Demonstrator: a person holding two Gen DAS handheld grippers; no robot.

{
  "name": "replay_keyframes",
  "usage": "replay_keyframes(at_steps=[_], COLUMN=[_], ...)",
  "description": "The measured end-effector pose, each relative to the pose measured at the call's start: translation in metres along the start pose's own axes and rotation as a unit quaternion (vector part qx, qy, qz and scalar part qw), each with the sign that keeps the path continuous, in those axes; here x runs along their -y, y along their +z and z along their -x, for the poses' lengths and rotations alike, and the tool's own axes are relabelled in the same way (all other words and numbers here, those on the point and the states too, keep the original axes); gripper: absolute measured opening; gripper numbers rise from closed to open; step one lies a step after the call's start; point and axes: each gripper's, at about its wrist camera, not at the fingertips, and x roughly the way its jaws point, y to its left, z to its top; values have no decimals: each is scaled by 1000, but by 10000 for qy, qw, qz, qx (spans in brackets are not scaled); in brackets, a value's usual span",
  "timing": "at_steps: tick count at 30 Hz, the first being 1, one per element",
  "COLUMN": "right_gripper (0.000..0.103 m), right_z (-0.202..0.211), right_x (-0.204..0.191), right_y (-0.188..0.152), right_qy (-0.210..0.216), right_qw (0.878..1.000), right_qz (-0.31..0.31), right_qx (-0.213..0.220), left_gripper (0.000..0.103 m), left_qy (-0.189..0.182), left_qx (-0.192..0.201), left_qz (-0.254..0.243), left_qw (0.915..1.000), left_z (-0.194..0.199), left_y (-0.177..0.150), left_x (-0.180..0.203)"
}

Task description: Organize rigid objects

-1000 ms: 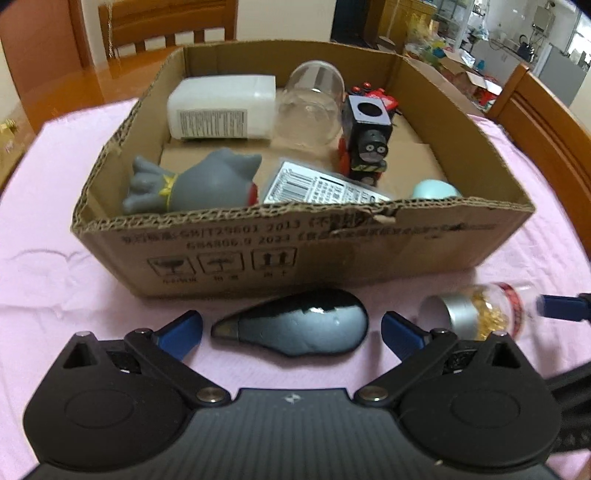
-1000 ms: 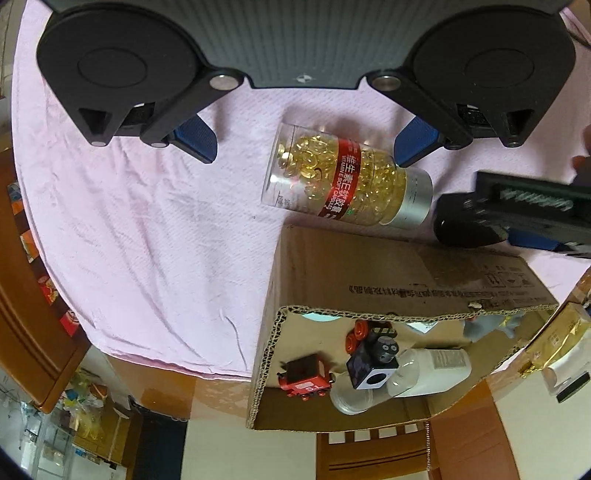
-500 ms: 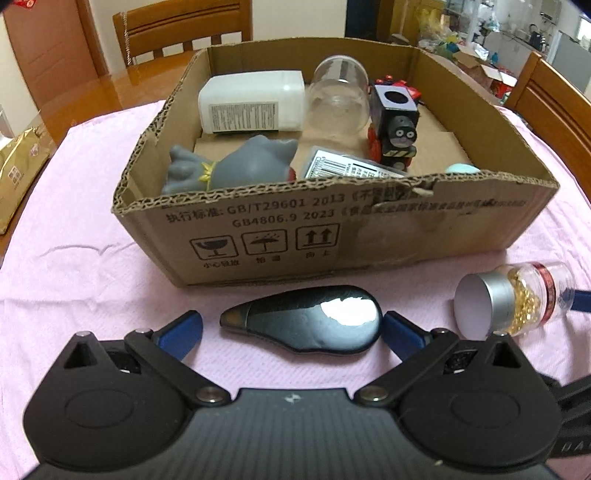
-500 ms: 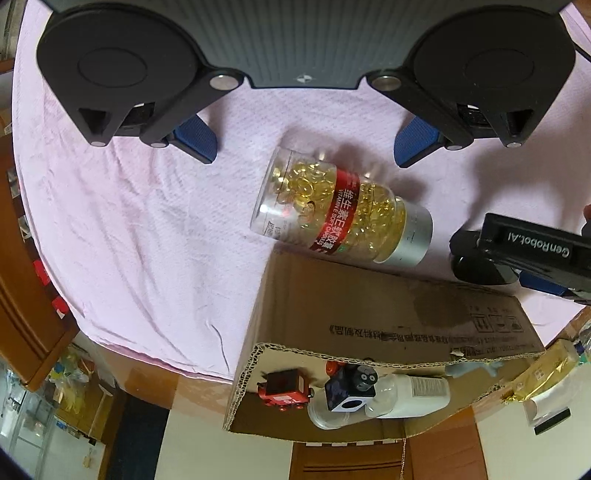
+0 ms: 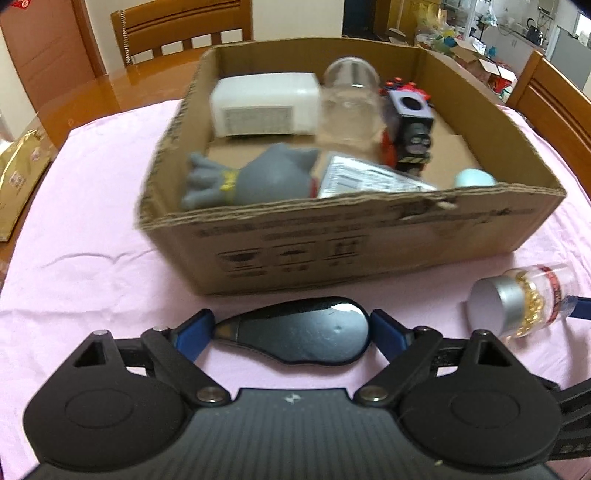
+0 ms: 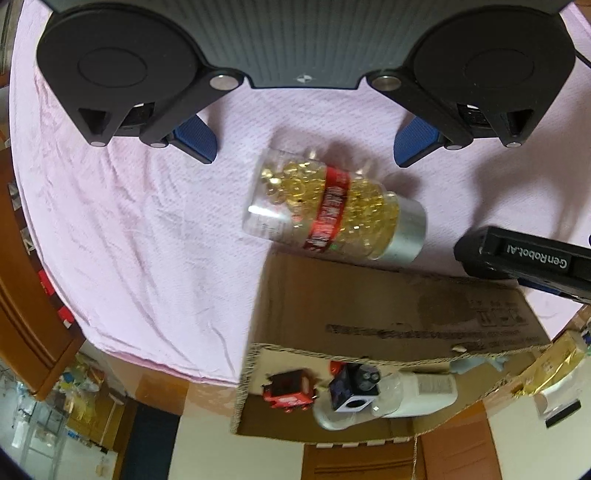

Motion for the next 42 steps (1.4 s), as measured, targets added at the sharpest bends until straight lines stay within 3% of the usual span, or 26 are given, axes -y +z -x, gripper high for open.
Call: replay_keyframes(at_steps=[4, 26, 30, 35, 42], right_gripper=[103, 103, 96, 96, 96], right_z=[9, -14, -13, -11, 10], right_x=[-9, -43, -45, -40, -25], right_y=[7, 53, 50, 48, 50], right_qy=[362, -150, -259, -204, 223], right_qw=[9992, 9998, 9994, 9992, 9977], right_qz=[-159, 27, 212, 342, 617], right_qx=[52, 91, 33, -50, -152], left_gripper=[90, 90, 90, 89, 89], left_qy=[54, -106, -115, -136, -427], left_qx=[-4, 80, 61, 11, -88], left_qz=[82, -158, -223, -439, -815], left_qw=[10000, 9998, 9997, 9989, 9957], left_z=[1, -1, -1, 2, 30], left_y=[-4, -4, -3, -3, 1], left_x=[-17, -32, -32, -29, -29])
